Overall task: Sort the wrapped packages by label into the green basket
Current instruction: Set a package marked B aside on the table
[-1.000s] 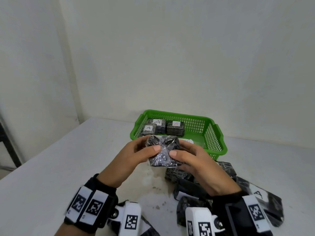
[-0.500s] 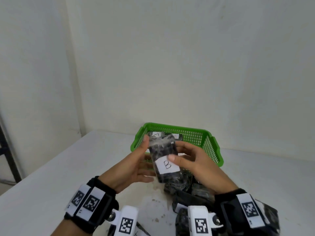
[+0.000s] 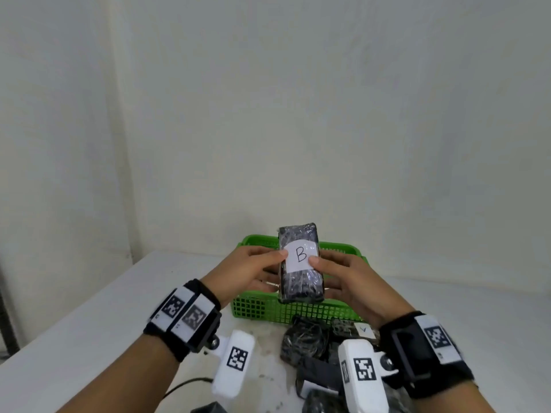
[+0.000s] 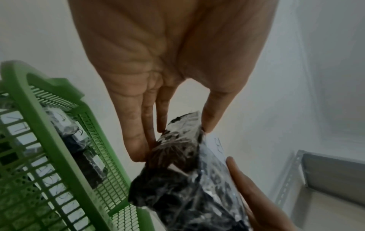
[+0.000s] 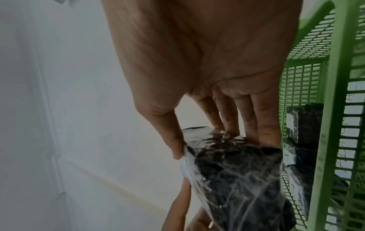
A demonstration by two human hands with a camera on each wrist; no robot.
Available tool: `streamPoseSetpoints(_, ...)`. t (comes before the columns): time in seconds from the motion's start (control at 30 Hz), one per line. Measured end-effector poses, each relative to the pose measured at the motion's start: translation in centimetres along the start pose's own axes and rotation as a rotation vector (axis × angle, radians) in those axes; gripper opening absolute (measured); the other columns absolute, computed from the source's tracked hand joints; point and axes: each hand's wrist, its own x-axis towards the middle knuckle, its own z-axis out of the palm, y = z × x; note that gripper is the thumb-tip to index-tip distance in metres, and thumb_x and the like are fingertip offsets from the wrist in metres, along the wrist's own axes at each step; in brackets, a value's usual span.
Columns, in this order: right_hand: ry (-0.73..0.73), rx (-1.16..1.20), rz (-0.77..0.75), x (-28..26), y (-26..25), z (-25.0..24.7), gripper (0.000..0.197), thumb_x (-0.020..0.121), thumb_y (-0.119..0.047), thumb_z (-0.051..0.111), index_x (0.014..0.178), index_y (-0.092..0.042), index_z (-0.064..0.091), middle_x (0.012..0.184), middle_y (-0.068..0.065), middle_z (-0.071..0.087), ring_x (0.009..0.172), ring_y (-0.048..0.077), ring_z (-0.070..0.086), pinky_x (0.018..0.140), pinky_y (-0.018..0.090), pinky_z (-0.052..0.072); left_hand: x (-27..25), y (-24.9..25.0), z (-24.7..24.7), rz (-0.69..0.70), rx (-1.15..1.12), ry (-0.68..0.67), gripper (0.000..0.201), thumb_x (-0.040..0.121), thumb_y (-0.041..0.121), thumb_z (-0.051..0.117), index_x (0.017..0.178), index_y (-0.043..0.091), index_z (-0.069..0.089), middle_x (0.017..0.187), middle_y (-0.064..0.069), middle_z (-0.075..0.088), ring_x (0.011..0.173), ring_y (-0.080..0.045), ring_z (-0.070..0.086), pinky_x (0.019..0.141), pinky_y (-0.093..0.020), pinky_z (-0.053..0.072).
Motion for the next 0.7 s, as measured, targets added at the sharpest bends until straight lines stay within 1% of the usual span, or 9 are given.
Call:
streamPoseSetpoints(0.1,0.01,0.008,0.031,2.1,0.2,-0.9,0.046,0.09,-0.031,0.079,0.129,-0.008,0.068,0.118,0.013,0.078,0.096,0.037,0.071,0.098,0.052,0.055,2.4,0.0,-0.7,-0.027,0.141,0.034,0.043,0.094,0.049,0.061,0.121,0.017,0.069,0.109,-0.006,0.077,0.103,-0.025,0.073,0.099,-0.044,0.055)
streamPoseSetpoints(0.2,0.051,-0.001,0.08,4.3,0.3,-1.9,0.037,0.095,-0.03,0.073,0.125,-0.008,0.07,0.112,0.009,0.079,0.087,0.031,0.074,0.085,0.044,0.061,5.3,-0.5,-2.1,-0.037,0.344,0.168,0.049,0.095,0.054,0.057,0.124,0.017,0.068,0.114,0.003,0.072,0.109,-0.016,0.065,0.098,-0.033,0.047)
streamPoseSetpoints(0.3,0.089,0.004,0.167,6.2,0.9,-2.8,0.031,0.096,-0.029,0.071,0.117,-0.006,0.073,0.1,0.011,0.075,0.074,0.025,0.071,0.069,0.035,0.058,8.0,-1.4,-3.4,-0.105,0.536,0.276,0.036,0.094,0.043,0.062,0.117,0.015,0.065,0.109,0.002,0.064,0.108,-0.019,0.058,0.09,-0.029,0.041)
streamPoseSetpoints(0.33,0.102,-0.003,0.202,6.8,1.2,-2.9,0.029,0.096,-0.028,0.071,0.115,-0.006,0.072,0.099,0.012,0.073,0.071,0.025,0.07,0.066,0.034,0.057,9.1,-2.0,-3.8,-0.147,0.609,0.292,0.042,0.093,0.042,0.063,0.125,0.014,0.062,0.116,-0.001,0.063,0.113,-0.021,0.058,0.093,-0.03,0.043)
streamPoseSetpoints(0.47,0.124,-0.095,0.35,9.3,3.1,-2.9,0.032,0.097,-0.027,0.071,0.12,-0.006,0.066,0.103,0.013,0.067,0.082,0.032,0.066,0.077,0.042,0.057,12.1,-4.3,-5.8,-0.343,0.762,0.342,0.075,0.087,0.04,0.066,0.148,0.009,0.037,0.147,-0.015,0.046,0.129,-0.032,0.052,0.097,-0.035,0.046)
streamPoseSetpoints(0.5,0.118,-0.124,0.384,9.9,3.7,-2.9,0.036,0.097,-0.028,0.071,0.124,-0.005,0.064,0.105,0.013,0.065,0.087,0.034,0.064,0.08,0.043,0.057,12.3,-4.7,-6.0,-0.393,0.766,0.329,0.069,0.088,0.039,0.065,0.144,0.006,0.04,0.14,-0.016,0.05,0.124,-0.032,0.054,0.089,-0.033,0.048)
streamPoseSetpoints(0.57,0.105,-0.18,0.439,10.8,4.5,-2.4,0.044,0.097,-0.03,0.071,0.131,-0.005,0.061,0.115,0.013,0.063,0.101,0.036,0.063,0.081,0.044,0.059,12.7,-5.4,-6.4,-0.423,0.786,0.318,0.027,0.094,0.028,0.059,0.103,0.004,0.052,0.095,-0.009,0.056,0.089,-0.023,0.058,0.066,-0.026,0.042)
streamPoseSetpoints(0.63,0.098,-0.252,0.483,11.5,5.2,-1.7,0.05,0.096,-0.034,0.071,0.136,-0.007,0.057,0.126,0.016,0.061,0.108,0.037,0.065,0.082,0.044,0.061,13.0,-6.1,-6.4,-0.406,0.847,0.251,0.028,0.099,0.013,0.049,0.073,0.01,0.039,0.07,-0.001,0.035,0.061,-0.013,0.037,0.054,-0.023,0.028)
streamPoseSetpoints(0.7,0.08,-0.31,0.505,12.0,5.6,-0.9,0.053,0.096,-0.036,0.07,0.138,-0.008,0.056,0.131,0.014,0.06,0.098,0.032,0.068,0.086,0.043,0.061,13.3,-6.9,-6.3,-0.399,0.925,0.167,0.036,0.1,0.001,0.04,0.066,0.011,0.035,0.069,-0.001,0.029,0.057,-0.012,0.029,0.051,-0.021,0.024)
